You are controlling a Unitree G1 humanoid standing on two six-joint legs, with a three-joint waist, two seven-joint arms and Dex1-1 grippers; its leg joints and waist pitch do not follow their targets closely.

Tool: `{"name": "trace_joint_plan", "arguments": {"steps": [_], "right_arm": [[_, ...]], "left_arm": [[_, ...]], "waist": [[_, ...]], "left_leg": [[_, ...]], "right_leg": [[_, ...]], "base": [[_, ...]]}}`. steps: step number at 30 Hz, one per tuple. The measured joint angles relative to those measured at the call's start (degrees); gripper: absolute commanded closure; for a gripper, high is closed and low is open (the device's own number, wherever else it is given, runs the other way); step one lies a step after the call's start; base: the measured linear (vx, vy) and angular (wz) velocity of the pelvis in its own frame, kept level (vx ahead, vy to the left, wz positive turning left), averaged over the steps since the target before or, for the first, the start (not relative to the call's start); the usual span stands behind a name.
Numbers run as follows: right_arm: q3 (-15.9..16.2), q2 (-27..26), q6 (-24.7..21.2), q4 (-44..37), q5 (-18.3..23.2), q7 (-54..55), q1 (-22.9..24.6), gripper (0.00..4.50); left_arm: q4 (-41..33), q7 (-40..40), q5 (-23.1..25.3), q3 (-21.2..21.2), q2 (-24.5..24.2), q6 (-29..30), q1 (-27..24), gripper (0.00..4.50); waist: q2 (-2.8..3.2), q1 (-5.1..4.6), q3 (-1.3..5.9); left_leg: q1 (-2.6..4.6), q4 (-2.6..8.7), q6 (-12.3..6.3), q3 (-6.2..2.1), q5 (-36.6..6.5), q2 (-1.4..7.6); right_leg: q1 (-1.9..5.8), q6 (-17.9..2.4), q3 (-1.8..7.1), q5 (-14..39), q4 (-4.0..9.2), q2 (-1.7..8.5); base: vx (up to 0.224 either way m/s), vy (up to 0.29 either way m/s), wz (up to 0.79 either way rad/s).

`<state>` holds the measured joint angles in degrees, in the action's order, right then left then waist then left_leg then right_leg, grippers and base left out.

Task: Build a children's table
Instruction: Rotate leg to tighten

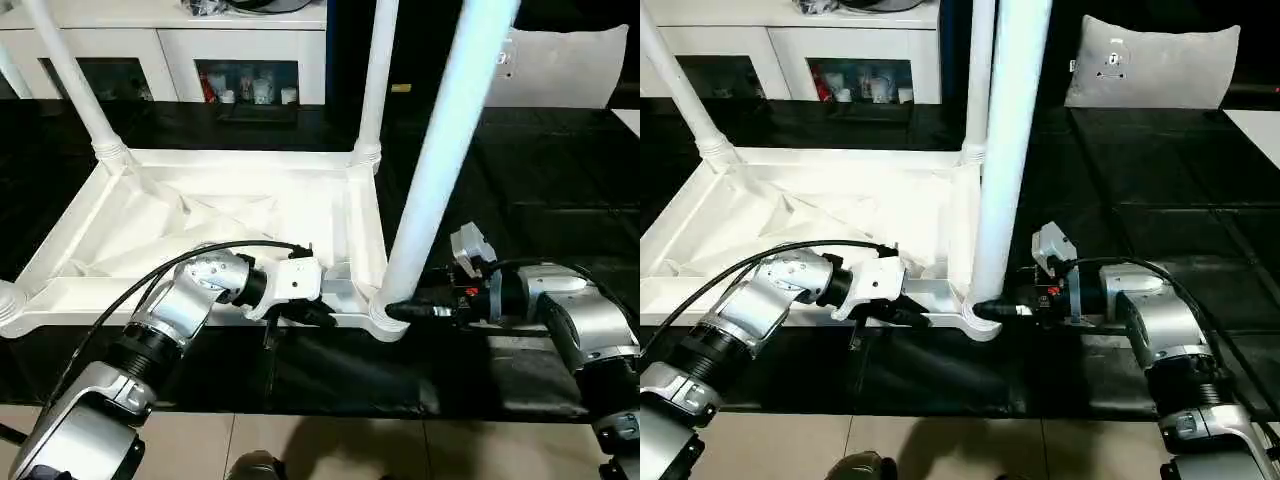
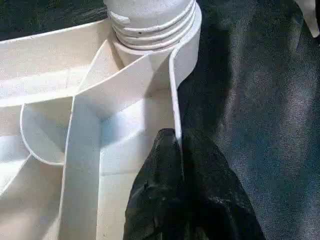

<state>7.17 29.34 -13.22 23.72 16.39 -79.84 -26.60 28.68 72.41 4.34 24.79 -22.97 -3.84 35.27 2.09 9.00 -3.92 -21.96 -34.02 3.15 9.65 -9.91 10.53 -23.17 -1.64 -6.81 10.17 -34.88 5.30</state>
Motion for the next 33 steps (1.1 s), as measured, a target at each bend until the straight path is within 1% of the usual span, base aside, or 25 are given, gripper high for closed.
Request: {"name": "trace_joint_plan", "arguments": {"steps": [3, 4, 7, 10, 13, 15, 18, 21, 22, 24, 25, 27, 28, 29, 31, 32, 33], "right_arm": [[-0.02, 0.01, -0.14, -0.01, -0.02, 0.02, 0.00, 2.25], [-0.02, 0.01, -0.21, -0.04, -0.01, 0.02, 0.00, 2.41], [-0.02, 0.04, -0.79, -0.62, -0.03, 0.12, 0.19, 2.47], [-0.25, 0.16, -1.61, -2.34, 0.01, 0.42, 1.49, 2.52], [-0.62, -0.28, -1.88, -3.72, 0.04, 1.67, 2.62, 2.54], [-1.47, -1.23, -2.52, -4.54, 0.03, 4.27, 3.51, 2.54], [-2.58, -4.22, -3.01, -4.40, -1.38, 11.63, 3.48, 2.55], [-4.04, -8.52, -4.73, -3.28, -3.51, 22.11, 2.21, 2.56], [-4.69, -10.02, -5.50, -3.04, -4.37, 26.09, 1.60, 2.57], [-5.46, -11.70, -7.30, -2.99, -5.48, 31.93, 0.92, 2.57], [-6.49, -13.67, -8.34, -2.44, -6.52, 36.89, -0.22, 2.57], [-7.04, -15.67, -9.29, -1.85, -7.80, 42.59, -1.48, 2.57], [-8.23, -18.30, -9.23, -0.71, -8.58, 47.82, -2.51, 2.57], [-9.23, -19.87, -9.03, -0.13, -9.21, 51.32, -3.06, 2.57], [-10.02, -21.62, -8.48, 0.50, -9.59, 55.66, -3.61, 2.57], [-10.05, -21.70, -8.28, 0.60, -9.68, 56.18, -3.71, 2.23], [-10.05, -21.70, -7.89, 0.71, -9.77, 56.36, -3.76, 2.02]], "left_arm": [[0.00, 0.46, -0.08, 0.00, 0.00, 0.00, 0.00, 4.50], [0.00, 0.48, -0.11, 0.02, 0.02, 0.00, 0.00, 4.50], [0.01, 0.62, -0.16, 0.02, 0.08, 0.02, -0.01, 4.50], [0.16, 0.85, -0.27, -0.09, 0.45, 0.31, -0.02, 4.50], [0.26, 0.20, -0.71, -0.59, 1.43, 2.20, 0.02, 4.50], [0.67, -0.71, -0.89, -1.46, 2.27, 4.20, 0.02, 4.50], [1.60, -4.23, -0.43, -2.93, 3.41, 7.81, 0.19, 4.50], [3.00, -9.77, 0.40, -4.68, 5.64, 12.33, 0.81, 4.50], [3.58, -12.27, 0.66, -4.99, 6.93, 13.98, 1.22, 4.50], [4.36, -15.93, 0.65, -6.05, 9.35, 16.79, 1.56, 4.50], [5.52, -19.24, 0.73, -6.85, 11.47, 18.90, 2.47, 4.50], [6.66, -23.02, 0.83, -7.56, 13.57, 21.36, 3.67, 4.50], [7.69, -26.47, 0.85, -8.75, 15.57, 22.78, 4.20, 4.50], [8.49, -28.85, 0.92, -9.28, 16.98, 23.76, 4.98, 4.50], [8.87, -31.70, 1.02, -9.48, 18.54, 25.05, 5.62, 4.50], [8.86, -32.18, 1.02, -9.57, 18.85, 25.09, 5.63, 4.50], [8.84, -32.57, 1.01, -9.77, 19.05, 25.09, 5.64, 4.50]], "waist": [[0.00, 0.03, 0.00], [0.00, 0.08, 0.00], [0.00, 0.21, 0.00], [0.01, 0.57, 0.01], [0.05, 0.72, 0.06], [0.07, 0.68, 0.08], [0.08, -0.30, 0.07], [0.10, -2.04, 0.04], [0.12, -2.83, 0.02], [0.15, -3.81, 0.01], [0.19, -4.38, -0.01], [0.21, -5.09, -0.02], [0.21, -5.67, -0.02], [0.20, -5.78, -0.02], [0.19, -5.95, -0.02], [0.17, -5.94, -0.01], [0.14, -5.87, 0.01]], "left_leg": [[0.00, 0.00, 0.00, 0.00, 0.00, 0.00], [0.00, 0.00, 0.00, 0.00, 0.00, 0.00], [0.00, 0.00, 0.00, 0.00, 0.00, 0.00], [0.02, 0.00, 0.00, 0.01, 0.00, 0.00], [0.09, 0.00, 0.00, 0.01, 0.00, 0.00], [0.25, 0.00, 0.01, 0.03, 0.00, 0.00], [0.74, 0.01, 0.02, 0.09, 0.00, 0.00], [1.14, 0.03, 0.03, 0.05, -0.01, -0.05], [1.21, 0.11, 0.03, 0.01, -0.01, -0.03], [1.33, 0.36, 0.02, -0.03, -0.01, -0.03], [1.33, 0.42, 0.01, -0.02, -0.01, -0.03], [1.15, 0.37, -0.01, -0.02, -0.02, -0.09], [1.06, 0.34, -0.02, -0.02, -0.03, -0.16], [0.96, 0.34, -0.07, -0.01, -0.05, -0.27], [0.88, 0.33, -0.28, 0.03, -0.17, -0.45], [0.87, 0.32, -0.33, 0.05, -0.20, -0.47], [0.87, 0.32, -0.39, 0.08, -0.22, -0.49]], "right_leg": [[0.00, 0.01, 0.00, 0.00, 0.00, 0.00], [0.00, 0.00, 0.00, 0.00, 0.00, 0.00], [0.00, 0.00, 0.00, 0.00, 0.00, 0.00], [0.02, 0.02, 0.00, 0.01, 0.00, 0.00], [0.08, 0.02, 0.01, 0.01, 0.00, 0.00], [0.21, 0.02, 0.01, 0.01, -0.01, 0.01], [0.55, 0.28, 0.04, 0.16, -0.01, 0.01], [0.90, 0.33, -0.03, 0.19, 0.20, 0.05], [1.05, 0.33, -0.18, 0.19, 0.52, 0.04], [1.37, 0.33, -0.37, 0.19, 1.33, 0.04], [1.46, 0.33, -0.41, 0.19, 1.72, 0.02], [1.42, 0.33, -0.41, 0.19, 2.05, 0.05], [1.39, 0.33, -0.32, 0.19, 2.18, 0.05], [1.29, 0.32, -0.22, 0.19, 2.21, 0.11], [1.21, 0.23, 0.02, 0.12, 2.22, 0.16], [1.21, 0.17, 0.06, 0.00, 2.22, 0.16], [1.21, 0.18, 0.12, -0.26, 2.22, 0.17]], "base": [[0.000, 0.000, 0.00], [0.000, 0.000, 0.00], [0.000, 0.000, 0.00], [0.000, 0.000, 0.00], [0.000, 0.000, 0.00], [0.000, 0.000, 0.00], [0.000, 0.000, 0.00], [-0.021, 0.005, -0.02], [0.000, 0.000, 0.00], [0.000, 0.000, 0.00], [0.000, 0.000, 0.00], [-0.006, 0.026, -0.05], [0.000, 0.000, 0.00], [0.000, 0.000, 0.00], [0.000, 0.000, 0.00], [0.000, 0.000, 0.00], [0.000, 0.000, 0.00]]}}
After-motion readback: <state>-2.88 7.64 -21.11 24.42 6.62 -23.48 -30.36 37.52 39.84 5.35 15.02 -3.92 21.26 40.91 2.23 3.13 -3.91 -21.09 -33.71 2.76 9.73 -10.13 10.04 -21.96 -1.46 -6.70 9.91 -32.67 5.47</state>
